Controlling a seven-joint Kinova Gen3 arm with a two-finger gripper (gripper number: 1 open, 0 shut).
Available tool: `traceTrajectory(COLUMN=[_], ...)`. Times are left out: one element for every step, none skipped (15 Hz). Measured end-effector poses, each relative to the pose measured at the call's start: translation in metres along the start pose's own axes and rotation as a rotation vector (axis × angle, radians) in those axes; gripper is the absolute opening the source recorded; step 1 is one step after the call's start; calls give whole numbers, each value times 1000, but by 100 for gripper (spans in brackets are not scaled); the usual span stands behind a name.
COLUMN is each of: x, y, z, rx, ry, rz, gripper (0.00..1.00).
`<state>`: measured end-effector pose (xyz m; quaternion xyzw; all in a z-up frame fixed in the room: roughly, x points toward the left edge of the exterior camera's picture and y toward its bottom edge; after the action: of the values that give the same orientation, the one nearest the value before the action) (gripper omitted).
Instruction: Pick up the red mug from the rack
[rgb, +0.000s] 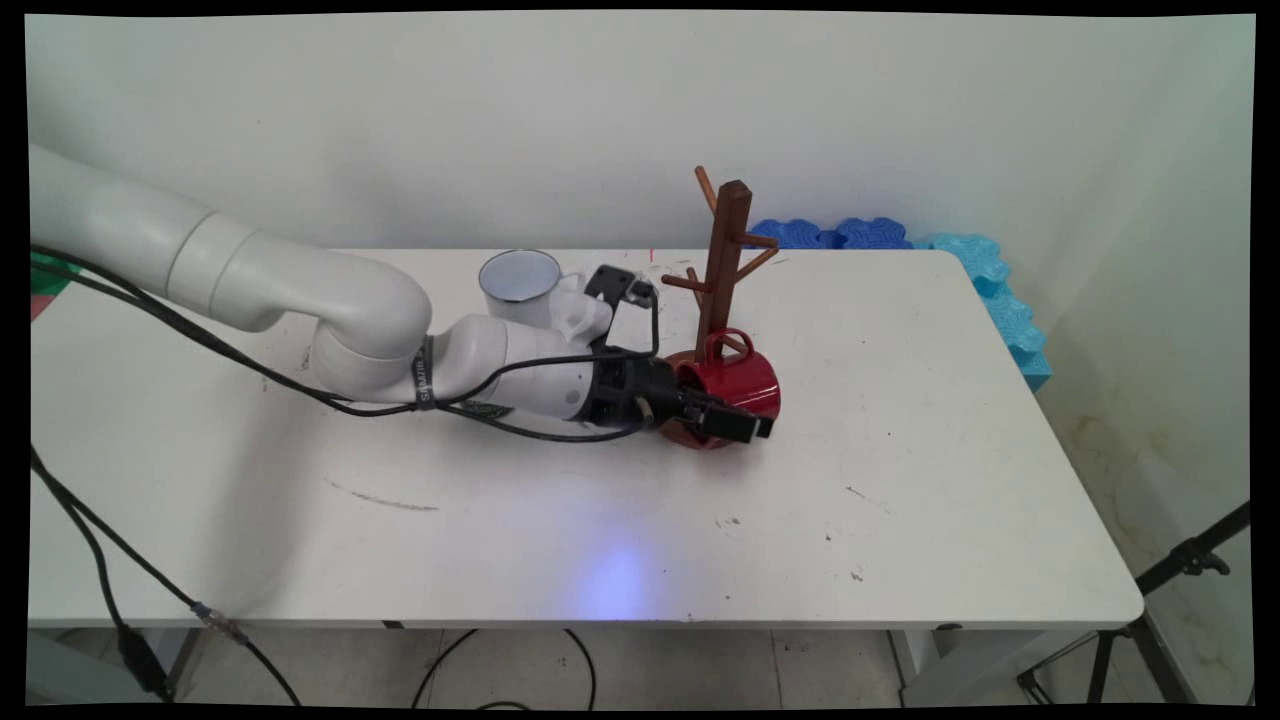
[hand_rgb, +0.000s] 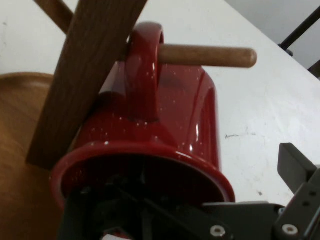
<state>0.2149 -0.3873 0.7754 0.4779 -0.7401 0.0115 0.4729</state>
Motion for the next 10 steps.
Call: traceTrajectory(x=[-1, -2, -2, -2, -3, -2, -2, -3, -3, -3], y=[0, 0, 1, 1, 1, 1, 0, -1, -2, -2], z=[1, 1, 2, 2, 3, 3, 4, 6, 7, 9], rx=[-2, -4, -6, -7, -8, -6, -6, -7, -9, -10], ry=[-5, -10, -14, -16, -18, -18, -19, -19, -19, -19], rz=[1, 2, 4, 6, 9, 11, 14, 18, 22, 25], gripper=[100, 100, 100, 100, 0, 0, 0, 0, 0, 0])
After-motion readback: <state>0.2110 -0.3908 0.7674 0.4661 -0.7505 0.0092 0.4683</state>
